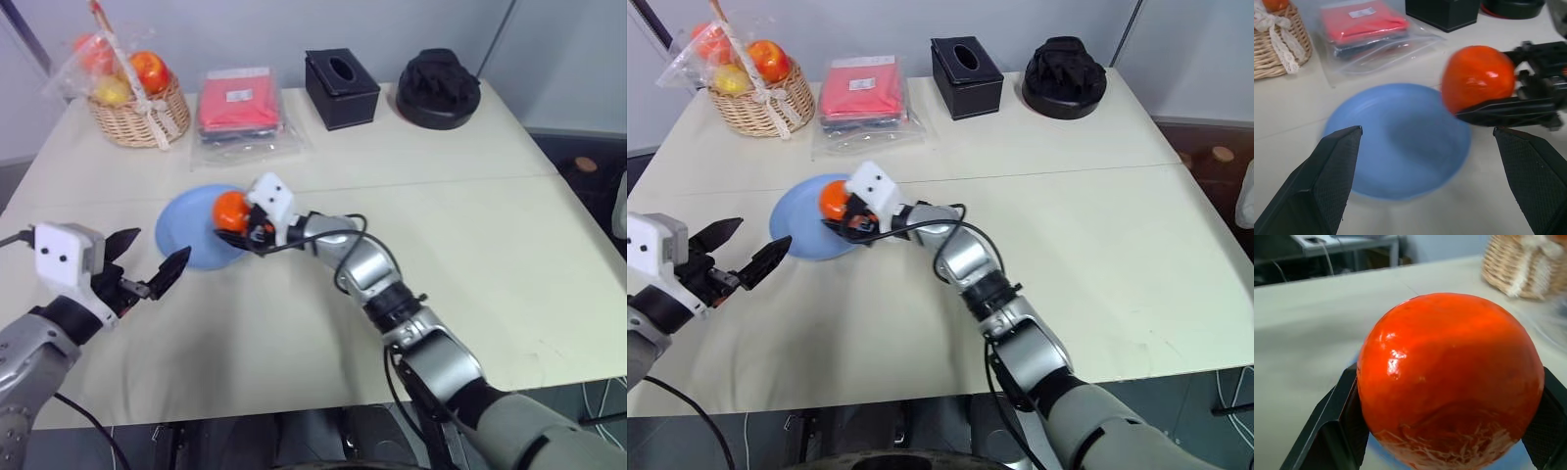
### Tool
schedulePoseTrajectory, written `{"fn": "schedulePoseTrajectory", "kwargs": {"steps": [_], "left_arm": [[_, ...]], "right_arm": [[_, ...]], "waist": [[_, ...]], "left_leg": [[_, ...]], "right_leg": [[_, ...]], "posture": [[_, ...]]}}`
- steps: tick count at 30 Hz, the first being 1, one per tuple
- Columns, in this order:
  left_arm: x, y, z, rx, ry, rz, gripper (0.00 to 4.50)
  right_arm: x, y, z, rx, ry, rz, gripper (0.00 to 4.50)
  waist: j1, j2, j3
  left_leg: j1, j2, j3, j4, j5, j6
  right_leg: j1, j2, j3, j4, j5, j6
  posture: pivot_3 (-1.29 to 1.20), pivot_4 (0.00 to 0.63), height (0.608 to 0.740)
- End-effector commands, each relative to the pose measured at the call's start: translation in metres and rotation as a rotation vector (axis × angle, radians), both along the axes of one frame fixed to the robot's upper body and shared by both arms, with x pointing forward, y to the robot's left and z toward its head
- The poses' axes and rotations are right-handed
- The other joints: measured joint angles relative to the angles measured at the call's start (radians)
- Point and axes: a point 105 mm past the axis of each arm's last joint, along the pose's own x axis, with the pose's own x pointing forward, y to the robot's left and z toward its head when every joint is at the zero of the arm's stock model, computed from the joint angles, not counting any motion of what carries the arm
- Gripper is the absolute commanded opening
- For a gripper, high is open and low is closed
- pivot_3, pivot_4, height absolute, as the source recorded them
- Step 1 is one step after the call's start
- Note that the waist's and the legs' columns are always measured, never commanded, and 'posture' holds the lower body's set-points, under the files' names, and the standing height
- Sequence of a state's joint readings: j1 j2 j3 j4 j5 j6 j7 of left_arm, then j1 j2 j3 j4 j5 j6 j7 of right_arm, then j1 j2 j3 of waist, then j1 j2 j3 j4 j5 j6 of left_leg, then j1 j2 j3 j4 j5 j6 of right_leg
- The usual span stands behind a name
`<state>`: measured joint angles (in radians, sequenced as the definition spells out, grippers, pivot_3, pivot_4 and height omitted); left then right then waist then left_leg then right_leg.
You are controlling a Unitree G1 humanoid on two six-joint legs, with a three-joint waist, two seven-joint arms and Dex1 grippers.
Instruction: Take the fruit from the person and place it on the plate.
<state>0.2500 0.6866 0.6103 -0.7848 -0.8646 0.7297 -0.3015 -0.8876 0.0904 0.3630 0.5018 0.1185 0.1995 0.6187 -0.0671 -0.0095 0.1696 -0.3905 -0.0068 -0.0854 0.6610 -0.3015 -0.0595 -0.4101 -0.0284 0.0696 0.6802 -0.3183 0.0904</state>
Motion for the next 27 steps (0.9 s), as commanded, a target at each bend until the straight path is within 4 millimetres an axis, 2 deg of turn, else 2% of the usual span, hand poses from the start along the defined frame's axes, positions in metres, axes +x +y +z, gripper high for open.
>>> {"fn": "schedulePoseTrajectory", "kwargs": {"steps": [1, 7, 15, 21, 23, 24, 27], "left_arm": [[-0.008, 0.0, 0.012, 0.015, -0.056, 0.013, 4.5], [-0.014, 0.002, 0.011, 0.001, -0.048, 0.028, 4.5], [-0.016, 0.003, 0.011, 0.0, -0.046, 0.033, 4.5], [-0.017, 0.003, 0.011, 0.002, -0.042, 0.03, 4.5], [-0.016, 0.002, 0.011, 0.001, -0.042, 0.026, 4.5], [-0.016, 0.001, 0.011, 0.001, -0.042, 0.025, 4.5], [-0.015, 0.001, 0.011, 0.0, -0.041, 0.02, 4.5]], "right_arm": [[0.0, 0.02, 0.012, 0.032, -0.048, 0.03, 3.27], [0.008, 0.032, -0.002, -0.016, -0.063, 0.02, 3.27], [0.021, 0.024, -0.026, -0.099, -0.088, -0.056, 3.27], [0.022, 0.022, -0.029, -0.093, -0.081, -0.068, 3.27], [0.022, 0.023, -0.028, -0.083, -0.077, -0.064, 4.29], [0.021, 0.023, -0.028, -0.081, -0.076, -0.063, 4.47], [0.02, 0.024, -0.024, -0.054, -0.062, -0.049, 4.47]], "waist": [[-0.002, 0.0, 0.0], [0.0, 0.0, 0.0], [-0.004, 0.0, 0.0], [-0.003, 0.0, 0.0], [-0.003, 0.0, 0.0], [-0.003, 0.0, 0.0], [-0.004, 0.0, 0.0]], "left_leg": [[0.0, 0.0, 0.0, 0.0, 0.0, 0.0], [0.0, -0.001, 0.0, 0.0, 0.0, 0.0], [0.0, 0.0, 0.0, 0.0, 0.0, -0.001], [0.0, 0.0, 0.0, 0.0, 0.0, -0.001], [0.0, 0.0, 0.0, 0.0, 0.0, -0.001], [0.0, -0.001, 0.0, 0.0, 0.0, -0.001], [0.0, 0.0, 0.0, 0.0, 0.0, -0.001]], "right_leg": [[0.0, 0.0, 0.0, 0.0, 0.0, 0.0], [0.001, -0.001, -0.001, 0.0, 0.0, 0.0], [0.0, 0.0, 0.0, 0.0, 0.0, 0.0], [0.0, 0.0, 0.0, 0.0, 0.0, 0.0], [0.0, 0.0, 0.0, 0.0, 0.0, 0.0], [0.0, 0.0, 0.0, 0.0, 0.0, 0.0], [0.0, 0.0, 0.0, 0.0, 0.0, 0.0]], "posture": [[0.0, 0.15, 0.74], [0.0, 0.15, 0.74], [0.0, 0.15, 0.74], [0.0, 0.15, 0.74], [0.0, 0.15, 0.74], [0.0, 0.15, 0.74], [0.0, 0.15, 0.74]]}}
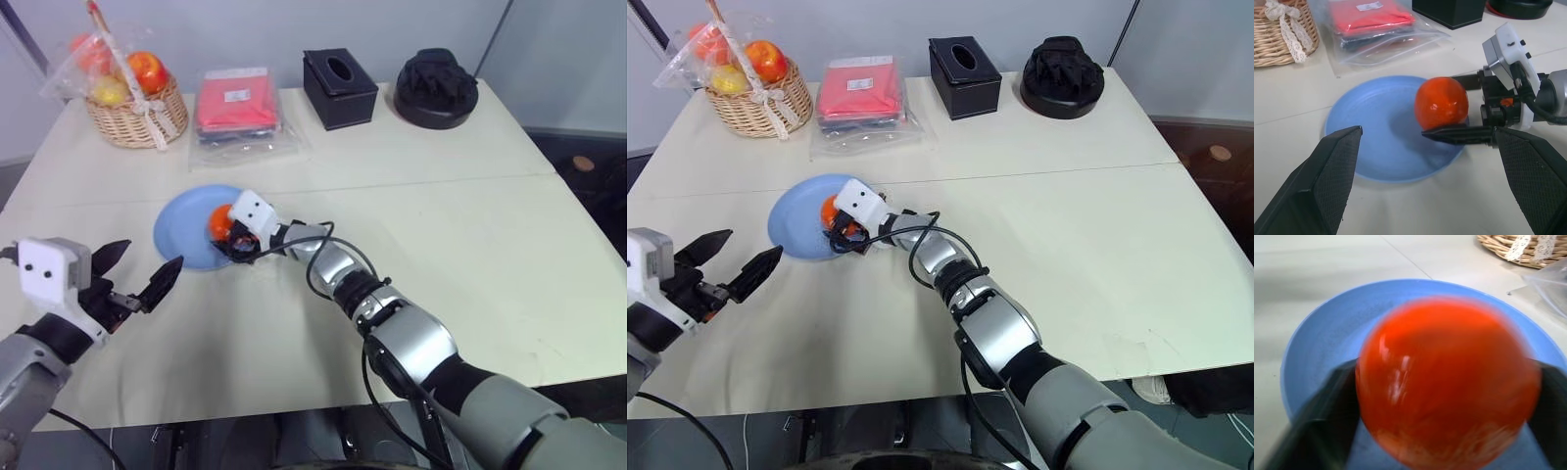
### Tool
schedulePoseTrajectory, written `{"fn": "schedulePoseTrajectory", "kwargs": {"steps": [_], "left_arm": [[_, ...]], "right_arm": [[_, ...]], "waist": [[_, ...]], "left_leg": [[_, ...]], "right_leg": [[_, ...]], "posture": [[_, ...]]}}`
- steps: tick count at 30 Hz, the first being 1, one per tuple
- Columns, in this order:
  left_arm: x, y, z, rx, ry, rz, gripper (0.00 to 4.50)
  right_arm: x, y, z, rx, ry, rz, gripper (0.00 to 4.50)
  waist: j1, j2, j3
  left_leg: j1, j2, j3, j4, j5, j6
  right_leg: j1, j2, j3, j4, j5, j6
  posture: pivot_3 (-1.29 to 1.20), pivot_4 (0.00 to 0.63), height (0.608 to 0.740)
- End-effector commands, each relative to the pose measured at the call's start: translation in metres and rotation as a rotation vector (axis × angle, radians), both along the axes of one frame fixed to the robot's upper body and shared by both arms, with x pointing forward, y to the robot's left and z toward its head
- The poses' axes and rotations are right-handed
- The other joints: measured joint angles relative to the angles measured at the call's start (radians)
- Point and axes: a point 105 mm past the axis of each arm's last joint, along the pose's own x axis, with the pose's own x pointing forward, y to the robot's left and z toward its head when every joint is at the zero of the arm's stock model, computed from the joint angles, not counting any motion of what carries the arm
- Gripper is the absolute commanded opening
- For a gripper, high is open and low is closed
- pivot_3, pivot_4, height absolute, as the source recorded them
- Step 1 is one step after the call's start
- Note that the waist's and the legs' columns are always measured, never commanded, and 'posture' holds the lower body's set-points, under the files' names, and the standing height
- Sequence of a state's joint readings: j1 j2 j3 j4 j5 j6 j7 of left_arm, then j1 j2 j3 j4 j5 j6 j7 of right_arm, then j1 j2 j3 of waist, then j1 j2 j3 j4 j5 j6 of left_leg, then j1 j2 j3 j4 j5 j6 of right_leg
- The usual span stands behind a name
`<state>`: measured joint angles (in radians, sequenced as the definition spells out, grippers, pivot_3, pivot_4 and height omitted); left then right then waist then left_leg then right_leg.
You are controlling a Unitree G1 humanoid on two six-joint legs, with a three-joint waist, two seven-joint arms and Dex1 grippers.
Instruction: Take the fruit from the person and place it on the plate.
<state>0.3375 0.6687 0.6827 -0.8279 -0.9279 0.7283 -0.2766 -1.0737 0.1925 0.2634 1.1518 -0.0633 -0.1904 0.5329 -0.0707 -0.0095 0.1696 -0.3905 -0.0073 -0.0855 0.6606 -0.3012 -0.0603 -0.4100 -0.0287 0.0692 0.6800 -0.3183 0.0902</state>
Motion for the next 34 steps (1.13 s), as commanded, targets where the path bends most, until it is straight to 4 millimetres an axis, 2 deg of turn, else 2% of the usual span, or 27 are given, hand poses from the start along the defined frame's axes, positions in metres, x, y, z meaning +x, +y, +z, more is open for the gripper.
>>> {"fn": "schedulePoseTrajectory", "kwargs": {"steps": [1, 7, 10, 13, 17, 18, 20, 23, 27, 34], "left_arm": [[-0.001, -0.005, 0.012, 0.024, -0.055, -0.02, 4.5], [0.001, -0.007, 0.011, 0.019, -0.054, -0.029, 4.5], [0.001, -0.011, 0.009, 0.008, -0.045, -0.049, 4.5], [0.001, -0.014, 0.006, 0.003, -0.025, -0.072, 4.5], [0.001, -0.014, 0.005, 0.001, -0.008, -0.093, 4.5], [0.002, -0.014, 0.005, 0.002, -0.008, -0.093, 4.5], [0.003, -0.014, 0.005, 0.002, -0.007, -0.098, 4.5], [0.004, -0.014, 0.006, 0.004, -0.009, -0.106, 4.5], [0.005, -0.017, 0.007, 0.005, -0.012, -0.12, 4.5], [0.006, -0.019, 0.008, 0.006, -0.019, -0.13, 4.5]], "right_arm": [[-0.008, 0.018, 0.026, 0.09, -0.023, 0.056, 4.47], [-0.003, 0.012, 0.048, 0.163, -0.02, 0.056, 4.47], [-0.01, -0.014, 0.084, 0.203, -0.068, 0.135, 4.47], [-0.03, -0.056, 0.105, 0.204, -0.052, 0.194, 4.47], [-0.059, -0.114, 0.103, 0.091, -0.026, 0.233, 4.47], [-0.063, -0.122, 0.101, 0.063, -0.022, 0.235, 4.47], [-0.07, -0.148, 0.098, 0.001, -0.006, 0.21, 4.47], [-0.073, -0.176, 0.099, -0.045, 0.011, 0.15, 4.47], [-0.072, -0.196, 0.105, -0.056, 0.013, 0.079, 4.47], [-0.076, -0.203, 0.101, -0.062, 0.029, 0.058, 4.47]], "waist": [[0.0, 0.0, 0.0], [0.0, 0.0, 0.0], [0.004, 0.0, 0.0], [0.02, 0.0, 0.0], [0.029, 0.0, 0.0], [0.028, 0.0, 0.0], [0.024, 0.001, 0.001], [0.024, 0.002, 0.001], [0.027, 0.002, 0.001], [0.029, 0.001, 0.001]], "left_leg": [[0.0, 0.0, 0.0, 0.0, 0.0, 0.0], [0.0, 0.0, 0.0, 0.0, 0.0, 0.0], [0.0, 0.0, 0.0, 0.0, 0.0, 0.0], [-0.001, -0.001, -0.001, 0.0, 0.0, 0.0], [0.0, -0.002, -0.002, 0.001, 0.0, 0.0], [0.0, -0.002, -0.001, 0.001, 0.0, 0.0], [0.001, -0.001, -0.001, 0.001, 0.0, 0.001], [0.001, 0.0, 0.0, 0.0, 0.0, 0.001], [0.001, 0.0, 0.0, 0.0, 0.0, 0.001], [0.001, 0.0, 0.0, 0.001, 0.0, 0.001]], "right_leg": [[0.0, 0.0, 0.0, 0.0, 0.0, 0.0], [0.0, 0.0, 0.0, 0.0, 0.0, 0.0], [0.0, 0.0, 0.0, 0.0, 0.0, 0.0], [0.001, -0.002, 0.0, 0.0, 0.0, 0.0], [0.002, -0.003, -0.001, -0.002, 0.0, 0.0], [0.002, -0.003, -0.001, -0.002, 0.0, 0.0], [0.002, -0.002, 0.0, -0.001, 0.0, 0.0], [0.002, 0.0, 0.0, -0.001, 0.0, 0.0], [0.002, 0.0, 0.0, -0.001, 0.0, 0.0], [0.003, -0.001, 0.0, -0.002, 0.0, 0.0]], "posture": [[0.0, 0.15, 0.74], [0.0, 0.15, 0.74], [0.0, 0.15, 0.74], [0.0, 0.15, 0.74], [0.0, 0.15, 0.74], [0.0, 0.15, 0.74], [0.0, 0.15, 0.74], [0.0, 0.15, 0.74], [0.0, 0.15, 0.74], [0.0, 0.15, 0.74]]}}
